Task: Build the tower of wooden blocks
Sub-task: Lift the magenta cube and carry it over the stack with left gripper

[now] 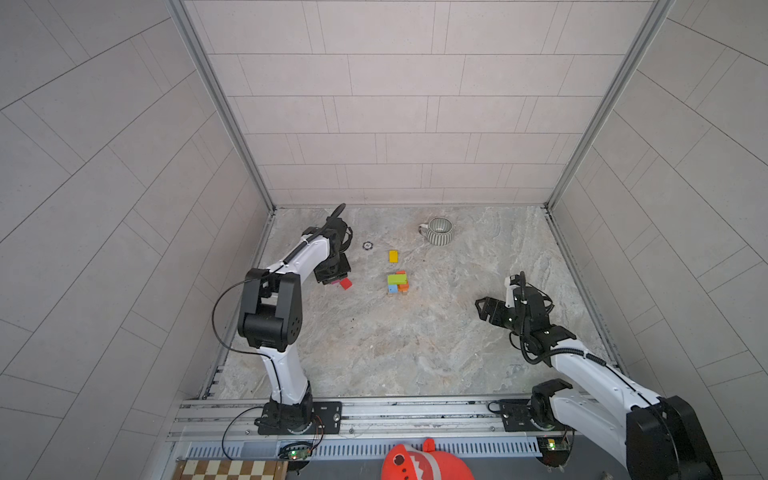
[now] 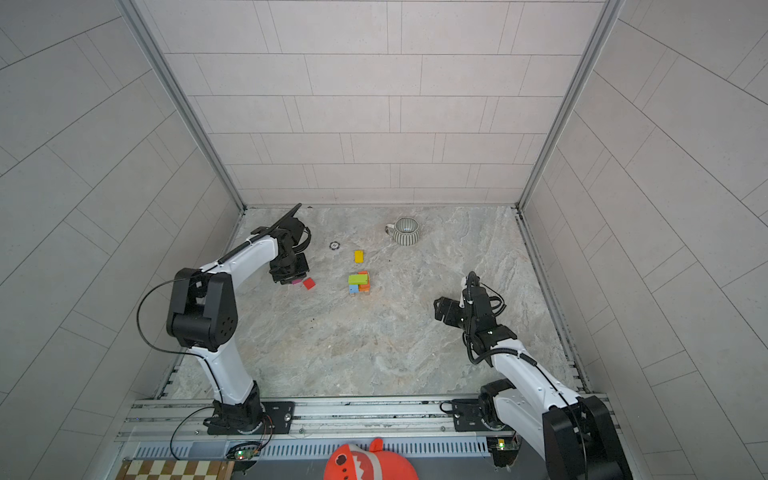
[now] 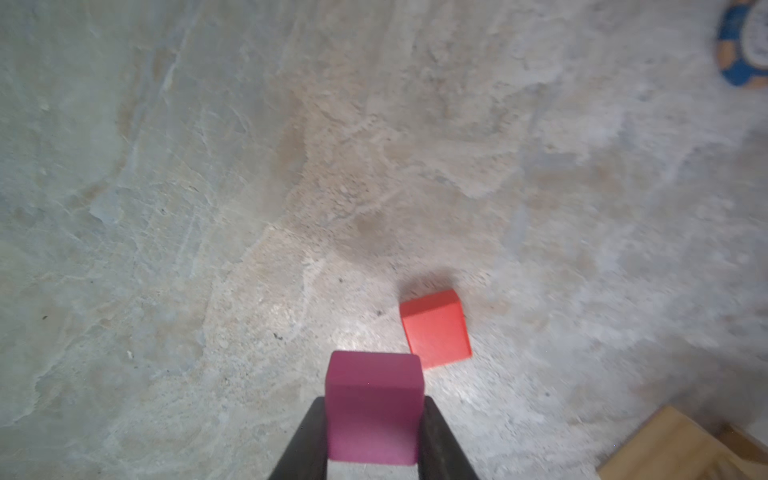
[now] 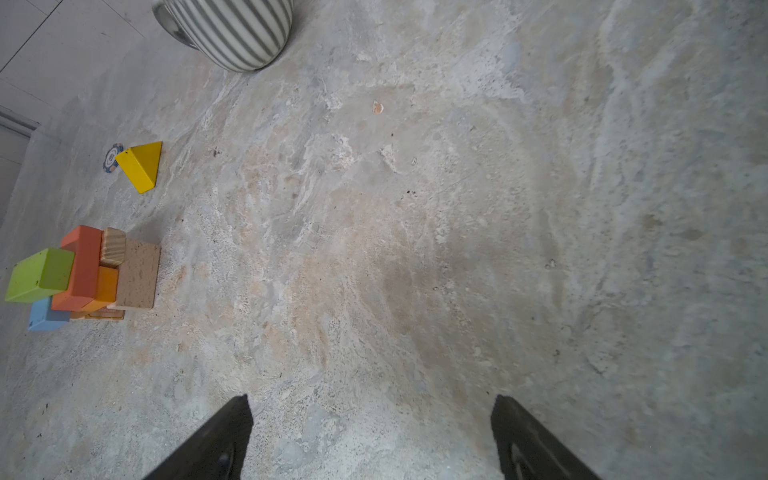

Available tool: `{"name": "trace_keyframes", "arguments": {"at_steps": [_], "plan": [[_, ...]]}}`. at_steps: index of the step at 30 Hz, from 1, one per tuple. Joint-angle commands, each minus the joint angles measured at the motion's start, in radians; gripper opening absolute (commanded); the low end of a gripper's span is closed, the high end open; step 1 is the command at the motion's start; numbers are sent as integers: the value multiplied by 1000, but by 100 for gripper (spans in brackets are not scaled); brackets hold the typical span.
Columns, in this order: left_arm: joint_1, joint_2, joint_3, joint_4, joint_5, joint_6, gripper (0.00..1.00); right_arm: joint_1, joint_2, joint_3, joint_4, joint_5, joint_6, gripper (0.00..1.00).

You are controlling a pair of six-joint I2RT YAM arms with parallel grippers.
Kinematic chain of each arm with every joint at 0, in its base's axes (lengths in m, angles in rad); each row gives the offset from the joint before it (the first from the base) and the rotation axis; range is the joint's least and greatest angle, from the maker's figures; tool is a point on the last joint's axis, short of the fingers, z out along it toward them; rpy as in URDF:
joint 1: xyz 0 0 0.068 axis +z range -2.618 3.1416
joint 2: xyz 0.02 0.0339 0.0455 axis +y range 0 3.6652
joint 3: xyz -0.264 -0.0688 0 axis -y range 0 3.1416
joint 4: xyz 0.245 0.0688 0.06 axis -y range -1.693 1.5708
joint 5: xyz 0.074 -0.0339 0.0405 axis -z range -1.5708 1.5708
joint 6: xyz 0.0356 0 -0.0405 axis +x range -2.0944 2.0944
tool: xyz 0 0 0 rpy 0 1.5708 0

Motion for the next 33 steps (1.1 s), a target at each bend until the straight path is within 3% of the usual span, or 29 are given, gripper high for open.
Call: {"name": "trace_keyframes", "arguments": {"at_steps": [1, 19, 26, 33], "plan": [[-60, -53, 47, -93, -28, 36, 28, -3, -7, -11, 19, -1, 8, 91], [-389, -26, 197, -142, -37, -82, 29, -3, 10, -14, 33, -18, 15, 91], [-452, 60, 306, -164, -36, -98, 30, -4, 6, -21, 37, -23, 18, 91], [-459, 133, 379, -177, -36, -98, 30, -3, 6, -24, 38, -27, 19, 91]]}}
